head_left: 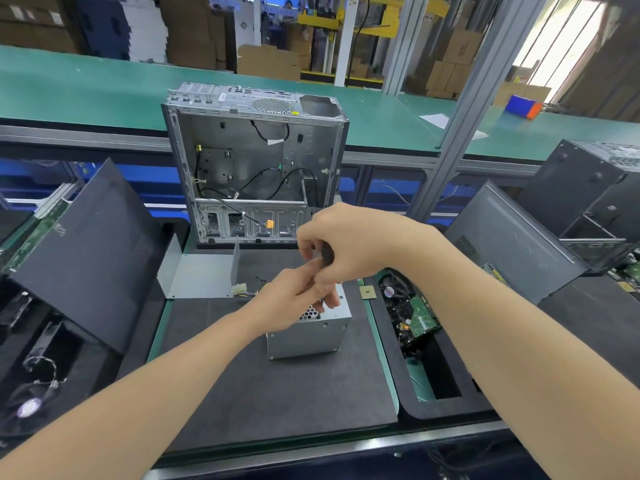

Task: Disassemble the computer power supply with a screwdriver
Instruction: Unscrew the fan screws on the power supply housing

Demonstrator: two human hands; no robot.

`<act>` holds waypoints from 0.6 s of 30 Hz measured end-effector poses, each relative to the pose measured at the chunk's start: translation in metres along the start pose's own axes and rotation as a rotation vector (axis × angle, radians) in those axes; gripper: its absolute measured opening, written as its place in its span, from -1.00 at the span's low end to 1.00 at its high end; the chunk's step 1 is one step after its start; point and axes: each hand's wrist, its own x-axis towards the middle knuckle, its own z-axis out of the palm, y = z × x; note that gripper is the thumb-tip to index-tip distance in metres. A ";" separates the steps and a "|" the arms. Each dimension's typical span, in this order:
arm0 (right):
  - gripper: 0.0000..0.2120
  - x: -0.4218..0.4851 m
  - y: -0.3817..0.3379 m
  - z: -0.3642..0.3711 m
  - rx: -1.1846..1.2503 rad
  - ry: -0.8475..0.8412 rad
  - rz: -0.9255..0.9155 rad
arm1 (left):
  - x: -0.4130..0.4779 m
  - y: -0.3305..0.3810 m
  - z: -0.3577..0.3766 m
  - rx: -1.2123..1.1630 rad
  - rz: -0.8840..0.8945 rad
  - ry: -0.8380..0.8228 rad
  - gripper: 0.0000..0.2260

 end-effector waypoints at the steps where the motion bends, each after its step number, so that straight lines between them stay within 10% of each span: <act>1: -0.72 0.001 -0.001 0.004 -0.039 0.084 0.075 | 0.001 -0.001 0.000 0.005 -0.001 0.005 -0.84; 6: -0.48 0.007 -0.013 0.019 -0.125 0.216 0.340 | -0.002 0.001 0.001 -0.034 0.025 0.007 -0.85; 12: -0.94 0.000 -0.006 0.004 -0.006 0.061 0.065 | 0.000 0.001 -0.003 -0.034 0.030 0.007 -0.88; 18: -0.71 -0.003 -0.002 -0.008 0.020 -0.083 -0.049 | -0.002 -0.002 -0.001 -0.084 0.005 -0.016 -0.80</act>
